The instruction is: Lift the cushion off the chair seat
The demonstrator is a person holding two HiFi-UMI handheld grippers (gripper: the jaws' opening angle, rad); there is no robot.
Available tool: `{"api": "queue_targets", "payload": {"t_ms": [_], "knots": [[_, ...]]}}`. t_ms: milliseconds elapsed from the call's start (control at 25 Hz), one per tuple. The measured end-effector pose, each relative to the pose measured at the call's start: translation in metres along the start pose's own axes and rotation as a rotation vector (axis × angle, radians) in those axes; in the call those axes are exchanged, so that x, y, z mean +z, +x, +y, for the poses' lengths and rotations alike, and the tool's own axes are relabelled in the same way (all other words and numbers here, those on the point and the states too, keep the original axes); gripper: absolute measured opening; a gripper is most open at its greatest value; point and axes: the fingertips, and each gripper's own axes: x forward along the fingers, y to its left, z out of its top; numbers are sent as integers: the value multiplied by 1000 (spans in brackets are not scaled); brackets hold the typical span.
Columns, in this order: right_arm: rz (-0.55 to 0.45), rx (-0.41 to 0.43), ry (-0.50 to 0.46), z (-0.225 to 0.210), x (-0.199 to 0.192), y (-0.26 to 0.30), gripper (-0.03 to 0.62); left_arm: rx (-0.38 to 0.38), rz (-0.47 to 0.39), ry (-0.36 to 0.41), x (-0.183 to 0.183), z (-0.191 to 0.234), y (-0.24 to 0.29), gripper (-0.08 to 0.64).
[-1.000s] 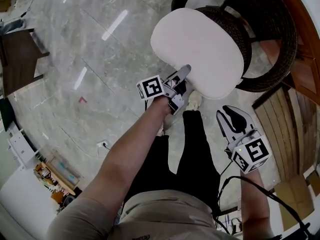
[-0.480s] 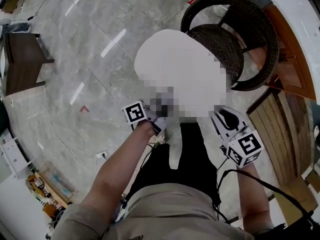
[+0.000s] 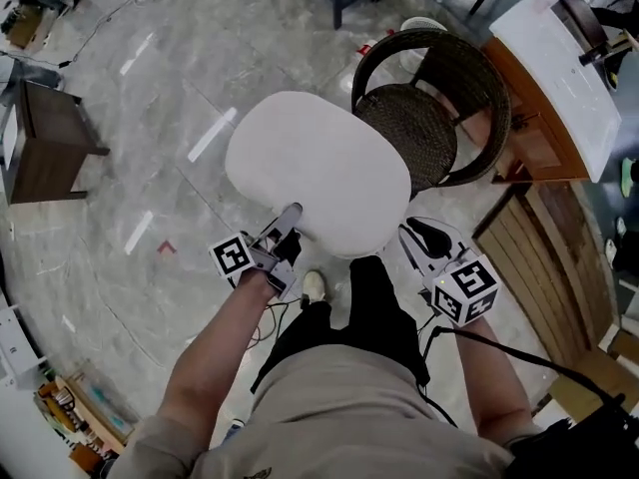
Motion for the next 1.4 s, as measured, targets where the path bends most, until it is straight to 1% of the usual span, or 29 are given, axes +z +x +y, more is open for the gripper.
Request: {"api": "queue_targets", "payload": {"t_ms": [80, 200, 400, 480, 640, 760, 1000, 1200, 1400], "knots": [[-21, -10, -11, 15, 7, -10, 77, -10, -7, 16, 1, -16, -20, 75], [-43, -26, -30, 41, 15, -25, 75, -24, -28, 20, 1, -37, -54, 77], [-75, -59, -63, 85, 29, -47, 69, -23, -63, 26, 6, -58, -114, 77], [-85, -71, -70, 101, 29, -57, 66, -34, -77, 23, 4, -66, -136, 77], [-97, -82, -75, 135, 19, -76, 59, -21, -92, 30, -5, -72, -183, 77], [-113, -98, -80, 152, 15, -87, 54, -28, -101, 40, -5, -78, -205, 77], [-131, -136, -82, 180, 1, -109, 43, -37, -121, 33, -16, -82, -245, 75], [-137, -153, -94, 201, -8, -120, 35, -35, -105, 40, -24, -82, -267, 75], [-150, -164, -108, 217, -13, -128, 28, -36, -111, 39, -31, -80, -286, 77]]}}
